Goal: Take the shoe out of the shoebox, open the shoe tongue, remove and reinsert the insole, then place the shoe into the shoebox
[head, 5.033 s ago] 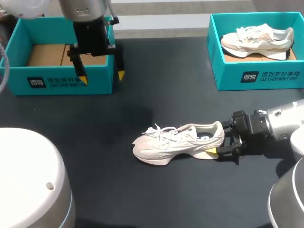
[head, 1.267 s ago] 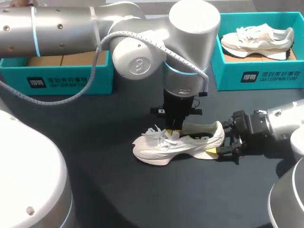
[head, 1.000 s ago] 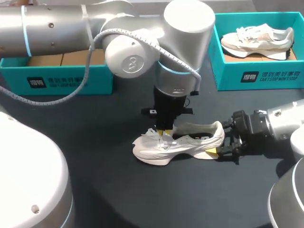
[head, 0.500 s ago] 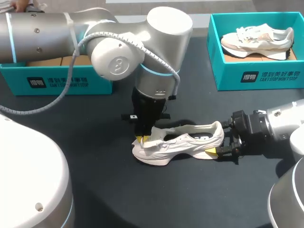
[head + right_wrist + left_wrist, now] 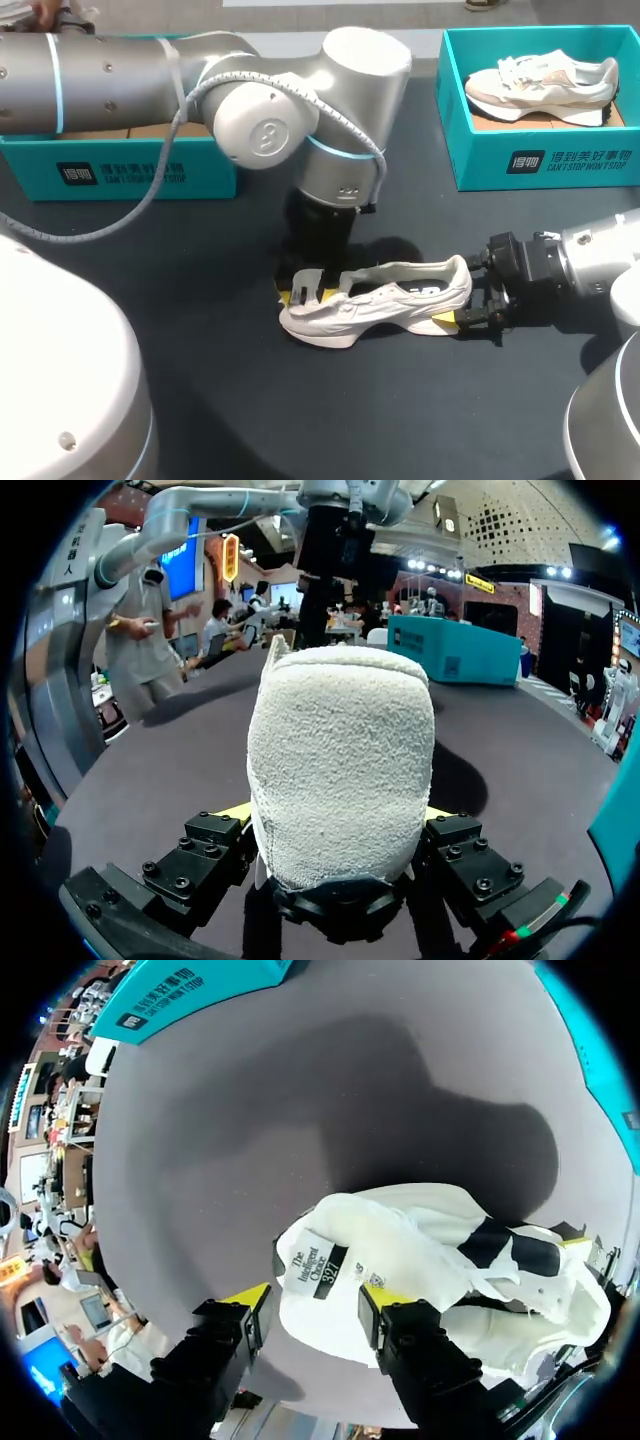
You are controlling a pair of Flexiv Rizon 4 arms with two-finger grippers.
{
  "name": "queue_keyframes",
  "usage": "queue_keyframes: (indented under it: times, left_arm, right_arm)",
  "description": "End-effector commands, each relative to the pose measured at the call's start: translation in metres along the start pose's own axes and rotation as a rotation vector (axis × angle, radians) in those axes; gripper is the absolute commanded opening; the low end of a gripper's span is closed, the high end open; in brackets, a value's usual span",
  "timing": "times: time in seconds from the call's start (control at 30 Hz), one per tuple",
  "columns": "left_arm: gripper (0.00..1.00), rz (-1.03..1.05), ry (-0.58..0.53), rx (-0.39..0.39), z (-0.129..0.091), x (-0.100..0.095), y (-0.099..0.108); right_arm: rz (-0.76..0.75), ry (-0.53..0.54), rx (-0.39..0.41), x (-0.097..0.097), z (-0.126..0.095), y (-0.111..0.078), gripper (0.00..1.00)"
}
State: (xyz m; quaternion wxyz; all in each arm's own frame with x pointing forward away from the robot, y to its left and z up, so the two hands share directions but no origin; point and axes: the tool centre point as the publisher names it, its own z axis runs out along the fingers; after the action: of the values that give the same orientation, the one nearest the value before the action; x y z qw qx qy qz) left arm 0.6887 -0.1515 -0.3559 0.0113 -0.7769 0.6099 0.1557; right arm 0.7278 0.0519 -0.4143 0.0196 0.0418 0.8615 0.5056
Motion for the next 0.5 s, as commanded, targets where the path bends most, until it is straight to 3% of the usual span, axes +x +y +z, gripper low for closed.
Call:
queue_keyframes:
  times: [0.03, 0.33, 0.5]
  left_arm:
    - [1.00, 0.085, 0.069, 0.044, -0.026, -0.014, 0.010]
    - [1.00, 0.499, 0.058, 0.176, -0.090, 0.004, 0.015]
    - [1.00, 0.889, -0.031, 0.232, -0.114, 0.024, 0.014]
  right_arm:
    - [0.001, -0.002, 0.006, -0.001, 0.006, -0.003, 0.00]
    - [0.001, -0.002, 0.006, -0.001, 0.006, -0.003, 0.00]
    - [0.001, -0.002, 0.006, -0.001, 0.006, -0.003, 0.00]
